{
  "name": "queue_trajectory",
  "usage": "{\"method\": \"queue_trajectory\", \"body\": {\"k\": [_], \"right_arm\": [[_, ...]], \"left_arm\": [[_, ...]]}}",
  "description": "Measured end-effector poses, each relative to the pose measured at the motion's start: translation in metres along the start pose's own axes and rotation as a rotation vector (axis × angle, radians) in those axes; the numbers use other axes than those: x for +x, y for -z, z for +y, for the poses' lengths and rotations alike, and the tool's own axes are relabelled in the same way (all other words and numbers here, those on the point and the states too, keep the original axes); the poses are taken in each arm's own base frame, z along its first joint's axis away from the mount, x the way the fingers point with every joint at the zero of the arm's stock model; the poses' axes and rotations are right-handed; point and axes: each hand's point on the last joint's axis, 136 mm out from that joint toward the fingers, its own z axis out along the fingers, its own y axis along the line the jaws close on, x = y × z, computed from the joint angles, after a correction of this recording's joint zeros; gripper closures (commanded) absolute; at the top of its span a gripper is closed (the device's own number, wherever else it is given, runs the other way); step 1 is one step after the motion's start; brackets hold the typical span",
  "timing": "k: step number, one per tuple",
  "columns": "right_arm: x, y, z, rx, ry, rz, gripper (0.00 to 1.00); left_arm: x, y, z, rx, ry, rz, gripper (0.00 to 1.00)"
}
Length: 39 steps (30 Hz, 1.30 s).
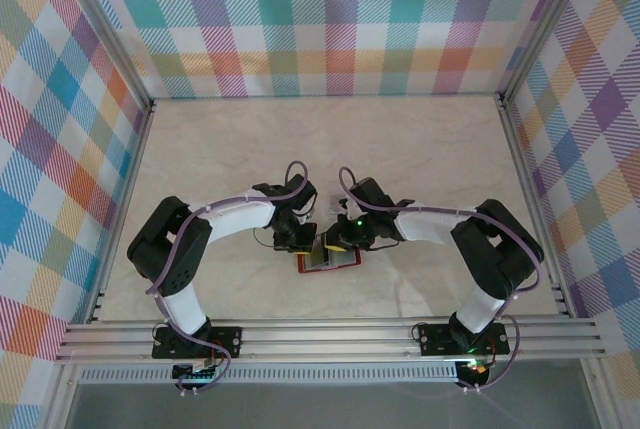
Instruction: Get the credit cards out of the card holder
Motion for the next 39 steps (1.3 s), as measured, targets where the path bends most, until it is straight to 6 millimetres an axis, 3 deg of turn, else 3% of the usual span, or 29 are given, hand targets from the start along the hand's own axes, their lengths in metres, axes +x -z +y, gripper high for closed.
{"method": "queue_trajectory", "body": {"k": [25, 33, 39], "right_arm": [[0.007, 0.032, -0.016, 0.143, 0.087, -0.027, 0.91], [-0.003, 0.055, 0.001, 0.224, 0.31, -0.016, 0.93], [-0.01, 0.075, 0.001, 0.336, 0.554, 0.014, 0.95]], "left_arm": [[0.0, 0.011, 0.016, -0.101, -0.009, -0.042, 0.95], [-0.006, 0.031, 0.006, -0.063, -0.018, -0.105, 0.93], [-0.006, 0.04, 0.007, -0.058, -0.019, -0.143, 0.89]]}}
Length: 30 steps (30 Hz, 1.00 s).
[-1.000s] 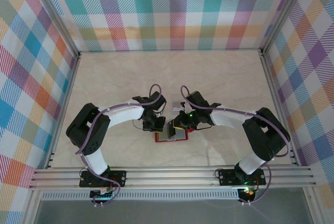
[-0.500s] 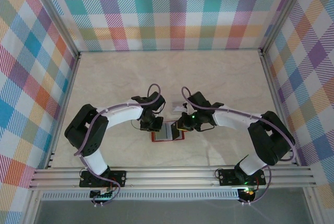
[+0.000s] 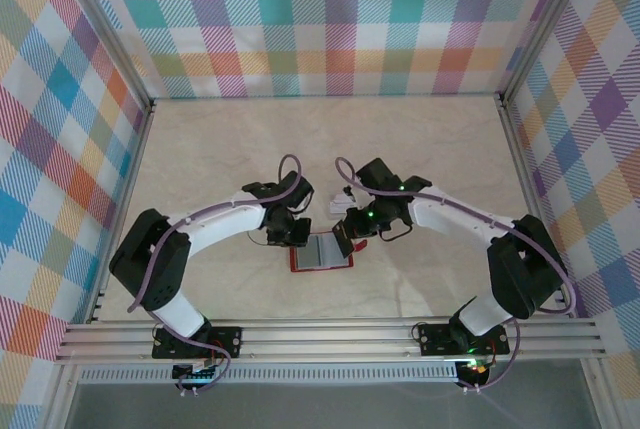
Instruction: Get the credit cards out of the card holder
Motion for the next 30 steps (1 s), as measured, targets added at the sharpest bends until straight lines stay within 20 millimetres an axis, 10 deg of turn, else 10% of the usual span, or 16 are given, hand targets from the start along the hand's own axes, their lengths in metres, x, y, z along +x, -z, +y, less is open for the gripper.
{"method": "queue_trajectory", "body": {"k": [14, 30], "right_arm": [[0.012, 0.022, -0.001, 0.024, 0.609, 0.103, 0.91], [-0.02, 0.045, -0.012, 0.135, 1.025, 0.162, 0.98]], "left_arm": [[0.002, 0.016, 0.014, 0.019, 0.041, -0.066, 0.89], [-0.001, 0.023, 0.026, 0.035, 0.085, -0.102, 0.87]]}}
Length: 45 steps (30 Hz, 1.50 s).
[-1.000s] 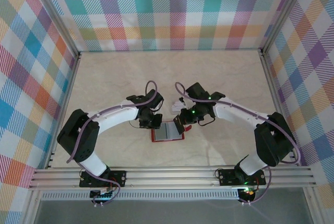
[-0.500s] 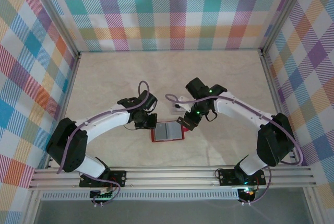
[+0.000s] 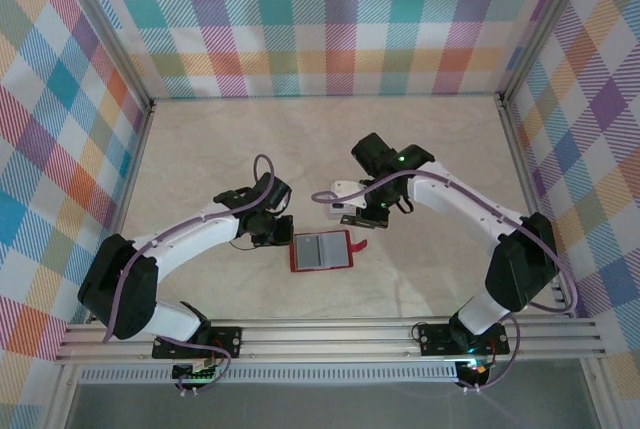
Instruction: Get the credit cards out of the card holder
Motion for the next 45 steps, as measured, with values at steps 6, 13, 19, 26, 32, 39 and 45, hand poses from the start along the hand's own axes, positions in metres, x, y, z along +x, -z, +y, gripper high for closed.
{"method": "queue_trajectory", "body": {"k": [6, 13, 19, 26, 32, 39, 45], "right_arm": [[-0.004, -0.003, -0.024, 0.036, 0.099, 0.047, 0.97], [-0.016, 0.004, -0.061, 0.075, 0.145, 0.046, 0.97], [-0.024, 0.002, -0.085, 0.067, 0.167, 0.046, 0.97], [-0.028, -0.01, -0.103, 0.007, 0.161, 0.062, 0.98], [-0.027, -0.026, -0.112, -0.047, 0.146, 0.082, 0.97], [-0.019, -0.045, -0.116, -0.114, 0.118, 0.106, 0.97], [-0.016, -0.055, -0.107, -0.178, 0.101, 0.104, 0.97]], "left_arm": [[0.0, 0.0, 0.002, -0.002, 0.01, 0.001, 0.86], [0.003, 0.001, 0.004, 0.0, 0.019, -0.002, 0.86], [0.002, 0.003, 0.004, 0.003, 0.029, -0.008, 0.86], [0.002, 0.003, 0.004, 0.002, 0.033, -0.008, 0.86], [0.002, 0.003, 0.004, 0.002, 0.033, -0.008, 0.86], [0.002, 0.002, 0.006, 0.0, 0.037, -0.008, 0.86], [0.002, 0.002, 0.006, -0.002, 0.038, -0.006, 0.86]]}}
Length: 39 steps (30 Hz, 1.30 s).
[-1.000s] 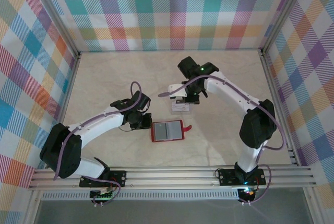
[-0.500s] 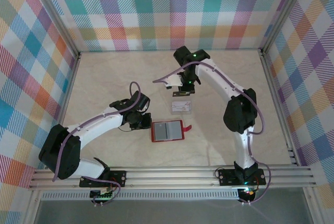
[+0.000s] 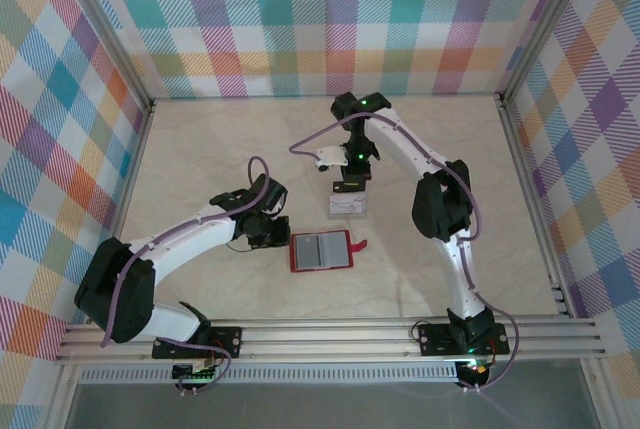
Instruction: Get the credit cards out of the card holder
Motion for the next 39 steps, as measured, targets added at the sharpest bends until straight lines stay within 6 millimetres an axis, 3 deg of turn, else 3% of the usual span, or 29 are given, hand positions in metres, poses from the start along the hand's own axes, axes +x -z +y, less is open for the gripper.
{"method": "queue_trajectory", "body": {"k": [4, 13, 23, 30, 39], "right_arm": [[-0.002, -0.002, 0.003, -0.024, -0.004, -0.017, 0.96], [-0.001, -0.024, 0.002, -0.069, -0.017, -0.011, 0.8], [-0.002, -0.025, -0.013, -0.004, -0.015, -0.002, 0.73], [0.0, -0.016, -0.026, 0.069, -0.025, 0.016, 0.69], [-0.005, 0.016, -0.03, 0.19, -0.044, -0.024, 0.68]], "left_arm": [[0.001, -0.002, 0.001, -0.006, 0.001, 0.008, 0.86], [0.001, -0.003, 0.002, -0.008, 0.002, 0.011, 0.86], [0.002, -0.004, 0.003, -0.013, 0.003, 0.017, 0.86], [0.003, -0.007, 0.004, -0.02, 0.005, 0.027, 0.86], [0.003, -0.007, 0.004, -0.019, 0.005, 0.026, 0.85]]}}
